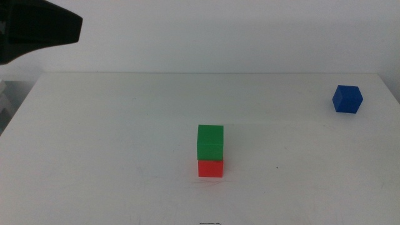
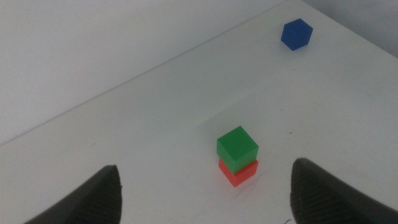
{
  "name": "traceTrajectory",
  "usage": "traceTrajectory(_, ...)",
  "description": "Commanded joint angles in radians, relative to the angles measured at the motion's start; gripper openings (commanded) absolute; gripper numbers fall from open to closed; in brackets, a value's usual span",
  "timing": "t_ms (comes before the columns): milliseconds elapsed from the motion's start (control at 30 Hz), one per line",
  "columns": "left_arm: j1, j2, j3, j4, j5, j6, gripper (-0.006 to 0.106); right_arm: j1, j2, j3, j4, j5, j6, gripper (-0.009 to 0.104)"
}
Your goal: Stack red cubes first, then green, then blue cubes in a specific spot.
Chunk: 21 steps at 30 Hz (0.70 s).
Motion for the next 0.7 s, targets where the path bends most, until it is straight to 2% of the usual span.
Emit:
traceTrajectory(0, 0.000, -0.002, -0.020, -0.029, -0.065, -0.011, 0.092, -0.007, 0.101, -0.111, -0.008, -0.004, -0.011, 0.094)
traceTrajectory(233, 0.000, -0.002, -0.020, -0.029, -0.065, -0.011, 0.092, -0.007, 0.403, -0.376, 0.048, 0.372, -0.005, 0.094)
traceTrajectory(300, 0.000, -0.002, -0.020, -0.029, -0.065, -0.011, 0.092, -0.007, 0.466, -0.446, 0.051, 0.436, -0.005, 0.094)
traceTrajectory(467, 0.000, -0.002, -0.020, -0.029, -0.065, -0.011, 0.092, -0.007, 0.569, -0.537, 0.051, 0.443, 0.010, 0.094)
traceTrajectory(667, 0.000, -0.002, -0.020, -0.029, -0.065, -0.011, 0.092, -0.007, 0.677, -0.547, 0.043, 0.351, -0.020, 0.094)
